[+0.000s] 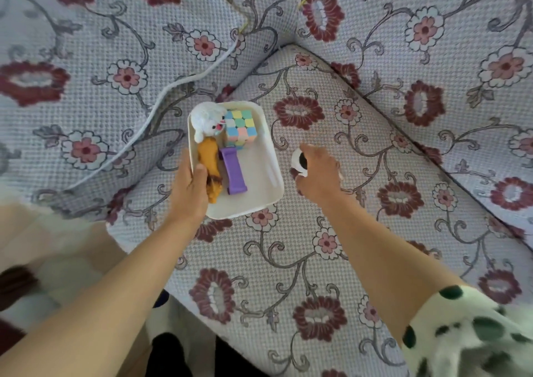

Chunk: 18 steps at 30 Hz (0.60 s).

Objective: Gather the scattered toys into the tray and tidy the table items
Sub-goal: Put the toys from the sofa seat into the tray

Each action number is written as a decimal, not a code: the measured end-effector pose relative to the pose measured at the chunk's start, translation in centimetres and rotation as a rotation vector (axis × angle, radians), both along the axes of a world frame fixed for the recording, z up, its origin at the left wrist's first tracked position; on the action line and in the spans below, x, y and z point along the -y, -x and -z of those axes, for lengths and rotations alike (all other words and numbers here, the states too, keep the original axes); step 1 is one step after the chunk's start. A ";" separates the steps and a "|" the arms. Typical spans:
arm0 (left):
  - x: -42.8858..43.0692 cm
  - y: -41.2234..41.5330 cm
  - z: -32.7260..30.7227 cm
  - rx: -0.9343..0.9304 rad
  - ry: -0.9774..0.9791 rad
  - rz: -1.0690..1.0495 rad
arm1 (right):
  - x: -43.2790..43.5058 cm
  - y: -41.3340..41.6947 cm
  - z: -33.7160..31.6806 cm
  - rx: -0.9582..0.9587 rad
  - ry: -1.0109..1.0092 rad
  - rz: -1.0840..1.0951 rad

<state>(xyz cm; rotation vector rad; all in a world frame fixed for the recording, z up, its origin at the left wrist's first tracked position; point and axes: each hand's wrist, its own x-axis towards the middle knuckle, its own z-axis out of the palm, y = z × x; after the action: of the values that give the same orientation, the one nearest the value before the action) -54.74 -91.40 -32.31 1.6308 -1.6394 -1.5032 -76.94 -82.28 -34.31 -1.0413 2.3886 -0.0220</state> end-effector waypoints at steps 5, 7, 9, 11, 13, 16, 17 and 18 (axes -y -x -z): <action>-0.4 -0.1 1.9 0.001 -0.008 0.022 | 0.2 0.5 2.5 -0.148 -0.085 -0.127; -0.6 0.0 2.1 -0.034 -0.030 0.025 | 0.6 1.1 3.0 -0.107 -0.065 -0.117; -0.8 -0.1 2.2 -0.049 -0.038 0.022 | 0.8 1.4 3.5 -0.059 -0.024 -0.093; -0.9 -0.3 2.3 -0.041 -0.033 0.015 | 0.8 1.7 3.8 -0.046 -0.007 -0.100; -0.9 -0.5 2.3 -0.050 -0.058 0.003 | 0.9 1.8 3.7 -0.036 -0.013 -0.106; -0.5 -0.8 2.0 -0.052 -0.078 -0.009 | 1.3 2.0 2.4 0.019 0.058 -0.022; -0.4 -1.0 2.0 -0.055 -0.080 -0.013 | 1.4 2.0 1.6 0.035 0.108 0.016; -0.2 -1.0 1.7 -0.064 -0.081 -0.020 | 1.6 2.2 0.3 0.052 0.166 0.042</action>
<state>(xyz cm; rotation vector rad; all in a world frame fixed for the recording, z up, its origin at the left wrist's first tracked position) -53.78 -91.22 -34.02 1.6184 -1.5435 -1.6136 -79.10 -83.89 -34.57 -1.0513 2.3932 -0.2637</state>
